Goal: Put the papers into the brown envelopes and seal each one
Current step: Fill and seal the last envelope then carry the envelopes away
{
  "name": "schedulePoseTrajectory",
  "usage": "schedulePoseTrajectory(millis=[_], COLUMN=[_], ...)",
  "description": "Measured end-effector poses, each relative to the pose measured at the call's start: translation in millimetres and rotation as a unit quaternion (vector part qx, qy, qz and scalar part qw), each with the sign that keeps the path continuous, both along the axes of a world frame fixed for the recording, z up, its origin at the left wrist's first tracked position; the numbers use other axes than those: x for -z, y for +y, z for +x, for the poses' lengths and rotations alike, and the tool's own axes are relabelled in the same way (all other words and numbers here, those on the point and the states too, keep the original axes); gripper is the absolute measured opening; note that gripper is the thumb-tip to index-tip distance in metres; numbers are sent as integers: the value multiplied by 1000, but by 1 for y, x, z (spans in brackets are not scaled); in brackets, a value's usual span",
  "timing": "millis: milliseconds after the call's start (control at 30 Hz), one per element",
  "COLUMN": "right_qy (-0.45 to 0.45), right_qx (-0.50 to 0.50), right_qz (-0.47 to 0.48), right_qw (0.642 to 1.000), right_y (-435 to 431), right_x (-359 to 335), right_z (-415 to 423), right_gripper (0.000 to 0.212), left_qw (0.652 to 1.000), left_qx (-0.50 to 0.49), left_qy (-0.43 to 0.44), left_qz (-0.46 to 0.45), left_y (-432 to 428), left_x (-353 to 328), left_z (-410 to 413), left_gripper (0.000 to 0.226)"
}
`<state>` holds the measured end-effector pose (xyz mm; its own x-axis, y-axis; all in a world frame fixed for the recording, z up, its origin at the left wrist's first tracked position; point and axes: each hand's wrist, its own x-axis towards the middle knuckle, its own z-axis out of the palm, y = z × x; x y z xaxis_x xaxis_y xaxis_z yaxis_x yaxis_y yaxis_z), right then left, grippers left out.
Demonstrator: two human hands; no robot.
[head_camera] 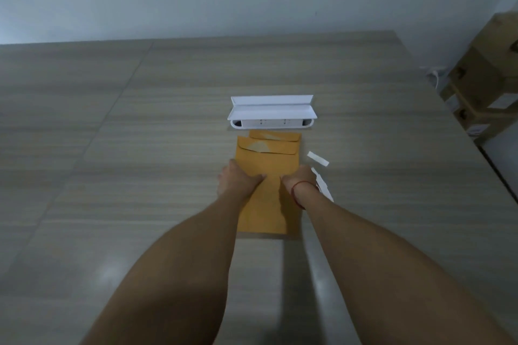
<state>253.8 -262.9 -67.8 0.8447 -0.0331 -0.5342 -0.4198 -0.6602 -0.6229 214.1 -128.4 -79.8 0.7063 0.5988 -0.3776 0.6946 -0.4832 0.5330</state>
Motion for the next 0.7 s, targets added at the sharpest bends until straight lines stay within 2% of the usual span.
schedulePoseTrajectory(millis=[167,233,300,433,500,600,700], right_qy=[-2,-17,-19,51,81,118,110], right_qx=[22,25,40,104,94,53,42], right_qz=[-81,-141,-158,-108,-76,-14,76], right_qw=[996,990,986,987,989,992,990], right_y=[27,33,37,40,37,34,28], right_x=[23,31,38,38,37,31,20], right_z=[53,66,76,88,88,75,53], right_gripper=[30,30,33,74,74,64,79], left_qw=[999,998,997,996,994,987,990], left_qx=[33,43,40,-18,-41,-48,-41], left_qy=[41,53,66,71,62,50,-9], left_qz=[8,12,11,-41,-85,-148,-133], left_y=[22,25,25,28,33,32,22], left_x=[23,31,38,45,42,31,20], left_z=[62,79,90,92,87,68,40], left_gripper=[85,86,89,101,102,89,88])
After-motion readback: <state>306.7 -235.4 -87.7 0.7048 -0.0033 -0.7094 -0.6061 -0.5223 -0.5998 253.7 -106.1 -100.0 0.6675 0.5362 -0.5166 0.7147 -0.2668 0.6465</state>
